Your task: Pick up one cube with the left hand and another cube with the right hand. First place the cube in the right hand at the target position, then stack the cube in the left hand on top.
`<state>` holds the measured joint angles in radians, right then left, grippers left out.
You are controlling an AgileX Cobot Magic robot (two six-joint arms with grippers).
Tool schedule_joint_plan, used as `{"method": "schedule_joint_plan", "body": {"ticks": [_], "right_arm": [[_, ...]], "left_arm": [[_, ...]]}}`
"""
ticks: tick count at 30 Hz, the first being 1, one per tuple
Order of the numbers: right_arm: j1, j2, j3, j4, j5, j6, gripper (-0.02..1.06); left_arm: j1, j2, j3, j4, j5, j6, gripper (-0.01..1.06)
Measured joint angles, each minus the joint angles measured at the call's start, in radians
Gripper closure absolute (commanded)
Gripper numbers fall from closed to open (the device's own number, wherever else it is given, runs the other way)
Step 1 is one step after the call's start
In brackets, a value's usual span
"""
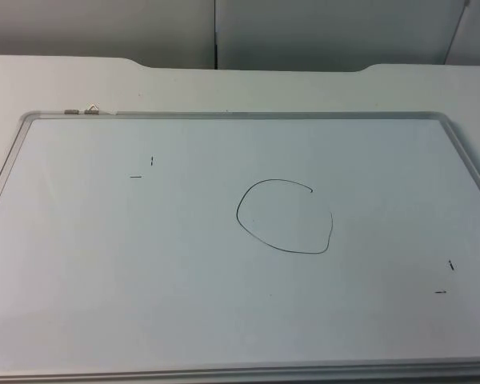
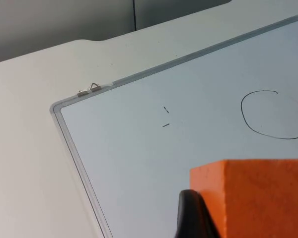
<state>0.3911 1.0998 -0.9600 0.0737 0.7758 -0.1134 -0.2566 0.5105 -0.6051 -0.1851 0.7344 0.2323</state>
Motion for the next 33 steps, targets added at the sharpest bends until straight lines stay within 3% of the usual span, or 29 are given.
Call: {"method": "schedule_joint_plan", "body": {"ticks": [5, 12, 18, 33], "right_arm": [[0.065, 0.091, 0.0, -0.002, -0.01, -0.002, 1.05], [0.177, 0.357, 0.0, -0.082, -0.085, 0.082, 1.05], [0.184, 0.545, -0.043, -0.09, -0.154, 0.113, 1.05], [0.184, 0.894, -0.316, -0.101, -0.159, 0.113, 1.05]], "left_arm": [[0.0, 0.0, 0.0, 0.0, 0.0, 0.0, 1.05], [0.0, 0.0, 0.0, -0.002, 0.0, 0.0, 1.05], [0.0, 0.0, 0.0, -0.004, 0.0, 0.0, 1.05], [0.0, 0.0, 0.0, -0.004, 0.0, 0.0, 1.05]]}}
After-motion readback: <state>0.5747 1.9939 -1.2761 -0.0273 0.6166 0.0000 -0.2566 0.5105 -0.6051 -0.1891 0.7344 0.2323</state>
